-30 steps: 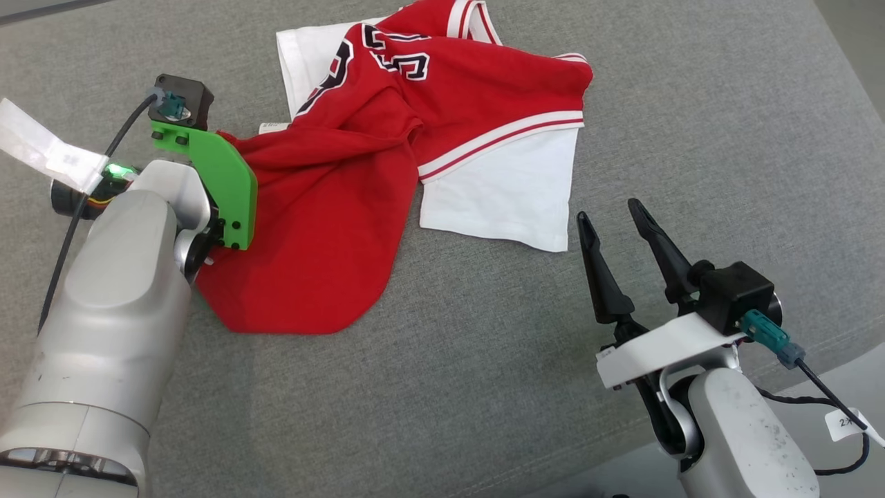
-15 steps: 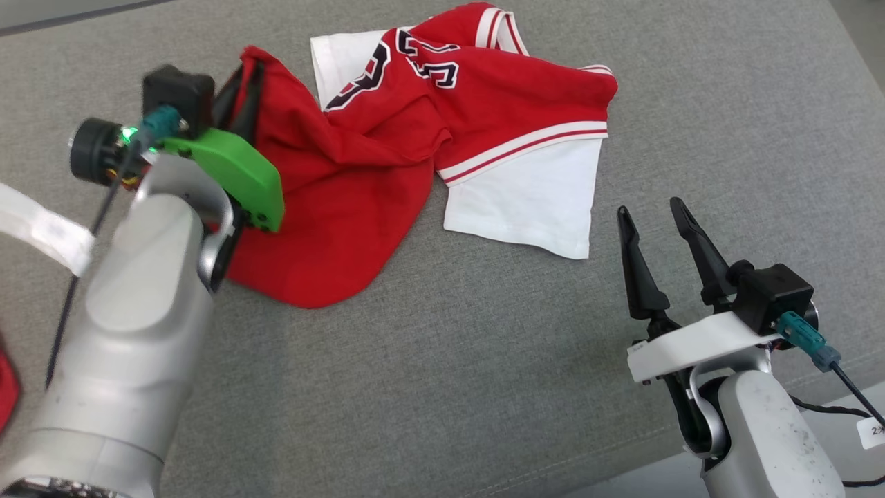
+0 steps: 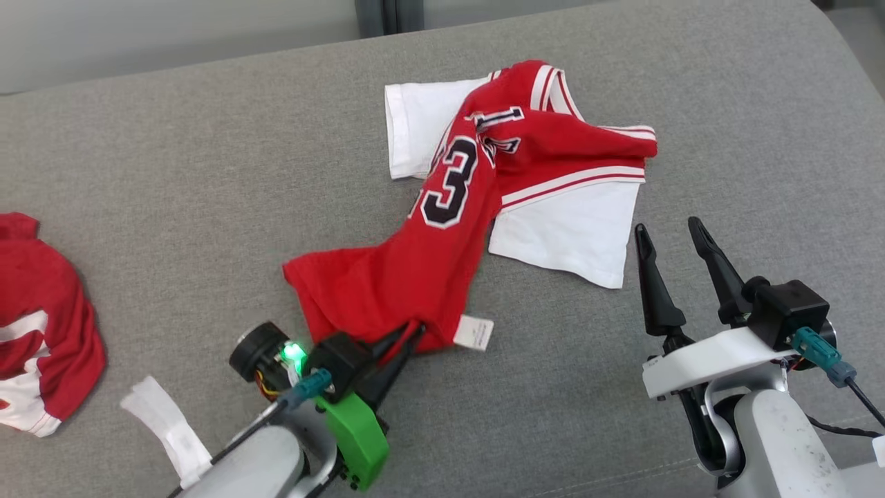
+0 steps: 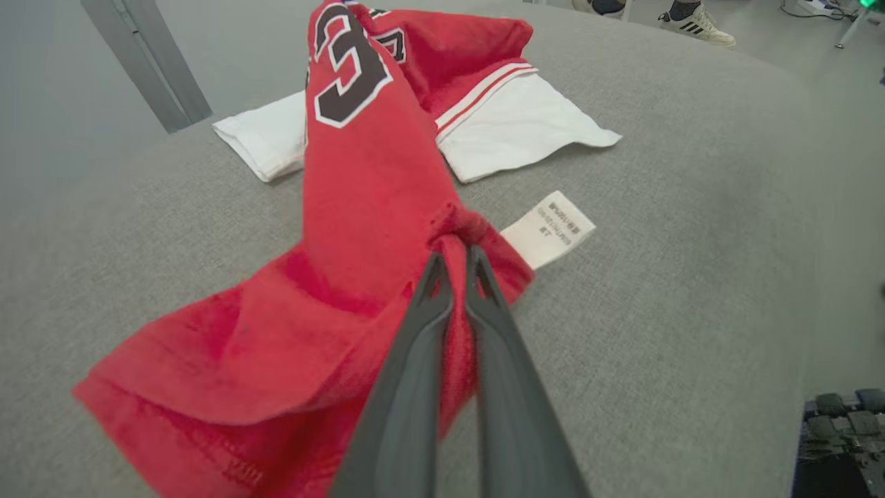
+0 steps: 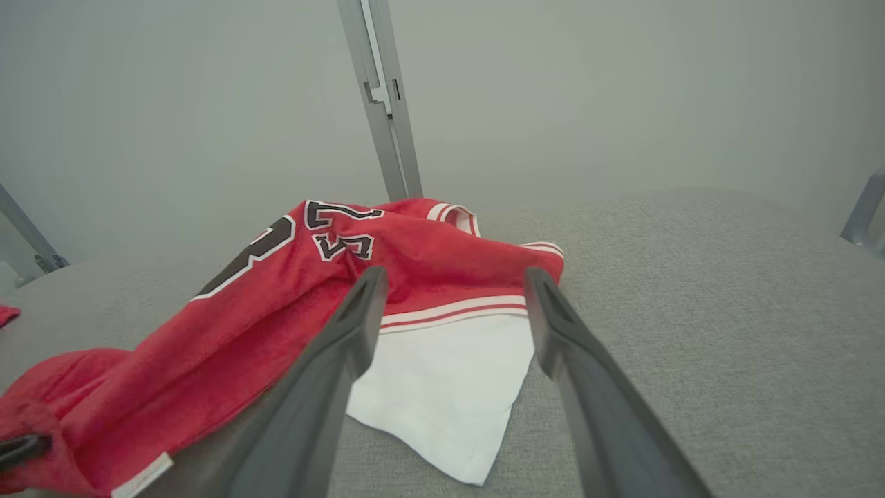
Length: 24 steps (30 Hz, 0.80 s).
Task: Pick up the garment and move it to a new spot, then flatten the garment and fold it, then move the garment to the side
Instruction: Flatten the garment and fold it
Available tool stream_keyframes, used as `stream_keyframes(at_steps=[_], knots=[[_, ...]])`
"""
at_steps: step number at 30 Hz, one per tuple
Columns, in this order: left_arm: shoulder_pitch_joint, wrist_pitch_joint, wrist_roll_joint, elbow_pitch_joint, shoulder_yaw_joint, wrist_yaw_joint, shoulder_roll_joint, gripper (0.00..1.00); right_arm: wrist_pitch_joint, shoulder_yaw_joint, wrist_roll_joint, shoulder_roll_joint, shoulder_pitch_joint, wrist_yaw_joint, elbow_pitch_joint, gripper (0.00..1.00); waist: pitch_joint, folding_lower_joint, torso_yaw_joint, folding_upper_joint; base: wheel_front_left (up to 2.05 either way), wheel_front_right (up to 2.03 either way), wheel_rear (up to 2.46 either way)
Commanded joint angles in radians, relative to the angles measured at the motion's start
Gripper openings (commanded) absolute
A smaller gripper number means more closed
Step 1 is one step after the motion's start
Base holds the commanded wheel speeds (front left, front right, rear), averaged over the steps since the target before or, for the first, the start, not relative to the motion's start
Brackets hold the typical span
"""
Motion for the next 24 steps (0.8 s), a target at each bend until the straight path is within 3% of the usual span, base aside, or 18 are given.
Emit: stream_keyframes(at_steps=[1, 2, 8, 16, 24], knots=[[0.024, 0.015, -0.006, -0.004, -0.015, -0.001, 0.005, 0.10, 0.005, -0.002, -0.004, 0.000, 0.014, -0.001, -0.009, 1.00, -0.025, 0.0000, 0.016, 0.0000, 0.00, 0.00, 0.00], [0.041, 0.036, -0.017, 0.000, -0.030, -0.001, 0.003, 1.00, 0.006, -0.003, -0.003, 0.001, 0.018, -0.001, -0.013, 1.00, -0.030, 0.0000, 0.016, 0.0000, 0.00, 0.00, 0.00], [0.098, 0.086, -0.087, -0.014, -0.020, 0.024, -0.001, 1.00, 0.011, -0.015, 0.000, 0.003, 0.032, -0.001, -0.023, 1.00, -0.048, 0.0000, 0.014, 0.0000, 0.00, 0.00, 0.00], [0.126, 0.100, -0.183, -0.065, 0.138, 0.170, 0.047, 1.00, 0.015, -0.018, -0.004, 0.005, 0.044, -0.001, -0.031, 1.00, -0.061, 0.0000, 0.005, 0.0000, 0.00, 0.00, 0.00], [0.076, 0.208, -0.309, 0.037, 0.210, 0.209, 0.015, 1.00, 0.010, -0.008, 0.003, 0.006, 0.039, -0.001, -0.029, 1.00, -0.055, 0.0000, -0.024, 0.0000, 0.00, 0.00, 0.00]])
